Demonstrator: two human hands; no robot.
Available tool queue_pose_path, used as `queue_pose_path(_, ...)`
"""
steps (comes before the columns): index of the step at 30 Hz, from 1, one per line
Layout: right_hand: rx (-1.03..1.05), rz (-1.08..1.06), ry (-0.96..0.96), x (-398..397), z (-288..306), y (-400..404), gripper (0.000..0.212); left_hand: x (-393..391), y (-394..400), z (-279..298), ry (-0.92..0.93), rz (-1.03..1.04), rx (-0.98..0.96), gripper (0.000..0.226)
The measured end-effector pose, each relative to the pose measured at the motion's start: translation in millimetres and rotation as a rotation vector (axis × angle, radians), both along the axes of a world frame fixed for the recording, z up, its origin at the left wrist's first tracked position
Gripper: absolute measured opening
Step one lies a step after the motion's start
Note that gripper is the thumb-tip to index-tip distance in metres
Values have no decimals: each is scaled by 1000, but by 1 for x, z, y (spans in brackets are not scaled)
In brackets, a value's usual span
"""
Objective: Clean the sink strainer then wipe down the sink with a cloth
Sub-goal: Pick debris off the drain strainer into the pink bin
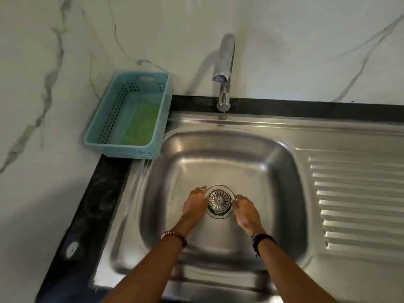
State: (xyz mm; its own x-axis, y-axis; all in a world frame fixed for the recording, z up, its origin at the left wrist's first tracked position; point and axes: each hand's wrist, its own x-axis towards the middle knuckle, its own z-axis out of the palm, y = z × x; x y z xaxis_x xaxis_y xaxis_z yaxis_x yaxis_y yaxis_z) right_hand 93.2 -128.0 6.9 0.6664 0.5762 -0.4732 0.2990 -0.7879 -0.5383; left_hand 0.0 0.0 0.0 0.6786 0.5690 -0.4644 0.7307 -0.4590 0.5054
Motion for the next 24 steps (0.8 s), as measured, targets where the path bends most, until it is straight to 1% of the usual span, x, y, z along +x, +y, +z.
queue_pose_path(5,11,-199,86,15,-33,13,25,22,17,-31,53,38,-72,34)
queue_pose_path(7,36,-244,90,15,-41,19,26,27,15,-39,12,71,-86,31)
queue_pose_path(12,25,-263,40,13,-53,28,18,29,11,-58,-54,180,-93,29)
queue_pose_path(14,27,-273,23,15,-53,30,18,27,9,-61,-75,233,-111,25)
queue_pose_path(16,67,-253,16,16,-48,30,16,25,9,-59,-127,325,-143,18)
queue_pose_path(18,138,-194,-33,15,-39,29,14,23,8,-51,-212,440,-186,14)
queue_pose_path(21,278,-126,-111,13,-21,21,12,19,7,-32,-314,722,-357,19)
queue_pose_path(22,334,-113,-130,12,-14,19,12,17,7,-27,-324,821,-446,18)
queue_pose_path(24,436,-74,-158,11,1,13,9,13,7,-11,-360,971,-712,11)
